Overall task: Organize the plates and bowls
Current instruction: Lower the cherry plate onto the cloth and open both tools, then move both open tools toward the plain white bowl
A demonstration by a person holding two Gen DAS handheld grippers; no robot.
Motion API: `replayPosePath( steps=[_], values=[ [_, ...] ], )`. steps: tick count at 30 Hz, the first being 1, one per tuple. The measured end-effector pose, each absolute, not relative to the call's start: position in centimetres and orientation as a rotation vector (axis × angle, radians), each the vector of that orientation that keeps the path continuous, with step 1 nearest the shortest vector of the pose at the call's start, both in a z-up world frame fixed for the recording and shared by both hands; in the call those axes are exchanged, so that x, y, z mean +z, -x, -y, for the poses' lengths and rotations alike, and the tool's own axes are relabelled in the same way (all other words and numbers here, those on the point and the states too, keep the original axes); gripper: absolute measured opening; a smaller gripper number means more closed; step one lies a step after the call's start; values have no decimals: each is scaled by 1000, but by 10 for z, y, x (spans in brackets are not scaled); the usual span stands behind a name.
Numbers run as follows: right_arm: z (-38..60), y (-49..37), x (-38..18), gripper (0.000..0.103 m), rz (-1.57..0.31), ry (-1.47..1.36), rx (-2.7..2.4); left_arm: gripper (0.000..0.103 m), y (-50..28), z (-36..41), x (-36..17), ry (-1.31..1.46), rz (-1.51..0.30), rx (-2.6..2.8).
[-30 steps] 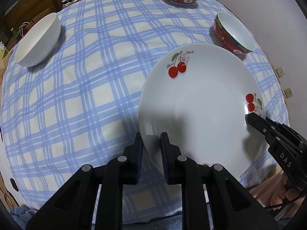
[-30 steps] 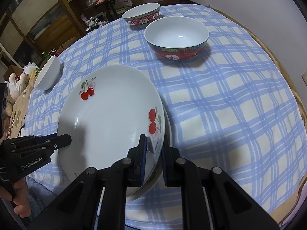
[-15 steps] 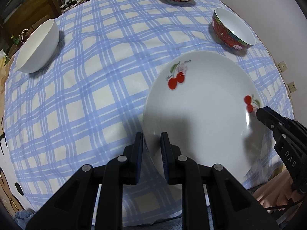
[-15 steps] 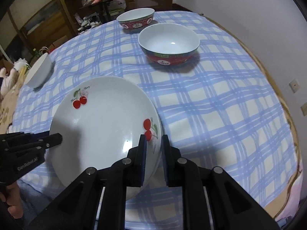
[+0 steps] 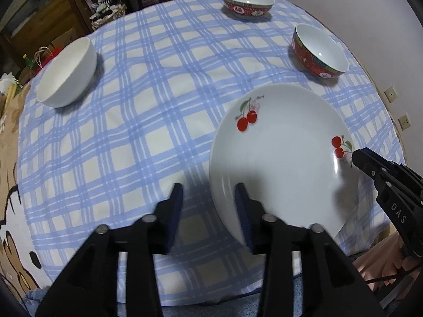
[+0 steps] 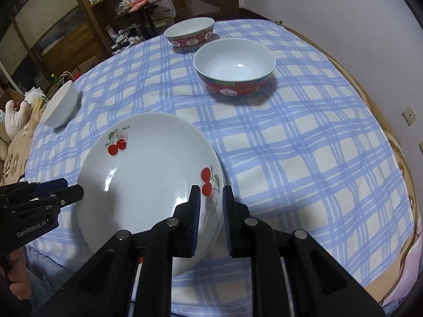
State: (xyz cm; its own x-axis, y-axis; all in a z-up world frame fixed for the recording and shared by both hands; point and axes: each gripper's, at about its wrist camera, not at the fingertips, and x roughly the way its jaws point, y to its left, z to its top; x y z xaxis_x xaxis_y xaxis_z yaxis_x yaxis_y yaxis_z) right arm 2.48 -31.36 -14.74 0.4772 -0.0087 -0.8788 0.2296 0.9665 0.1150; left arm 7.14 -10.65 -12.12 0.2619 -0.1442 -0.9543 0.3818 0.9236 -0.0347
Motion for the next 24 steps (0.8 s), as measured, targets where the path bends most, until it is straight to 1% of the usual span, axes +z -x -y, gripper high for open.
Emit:
replayPosePath(
  steps=[2, 3, 4, 5, 6, 7, 8, 9, 10, 11, 12, 13, 15, 17, 24],
  values=[
    [313, -24, -145, 17, -1058, -227, -141, 57, -69, 106, -114, -238, -1228, -347],
    [313, -24, -144, 17, -1052, -227, -137, 59, -68, 105, -110, -248, -1212, -341],
    [313, -24, -143, 19, -1048, -229, -131, 69, -68, 105, -107, -253, -1204, -336],
    [313, -24, -141, 24, -1042, -231, -126, 80, -68, 103, -104, -251, -1196, -332],
    [314, -24, -139, 29, -1035, -232, -125, 84, -68, 102, -101, -247, -1185, -328],
    [314, -23, -137, 39, -1027, -230, -127, 86, -67, 101, -98, -248, -1176, -326],
    [314, -23, -135, 46, -1018, -226, -128, 86, -67, 100, -95, -257, -1166, -322],
    [313, -24, -133, 48, -1008, -220, -129, 86, -68, 102, -95, -265, -1163, -319],
    [312, -24, -131, 53, -997, -211, -129, 87, -69, 102, -94, -271, -1160, -318],
    [311, -25, -129, 61, -992, -206, -130, 88, -71, 101, -92, -268, -1160, -320],
    [310, -26, -128, 66, -989, -201, -133, 88, -71, 101, -91, -262, -1160, -322],
    [309, -27, -127, 72, -986, -193, -140, 88, -73, 99, -89, -252, -1159, -326],
    [306, -28, -124, 79, -978, -168, -153, 88, -74, 97, -85, -245, -1154, -325],
    [301, -29, -119, 91, -962, -141, -155, 89, -75, 94, -79, -261, -1138, -312],
    [282, -40, -100, 92, -919, -80, -112, 89, -89, 76, -52, -267, -1106, -290]
  ],
)
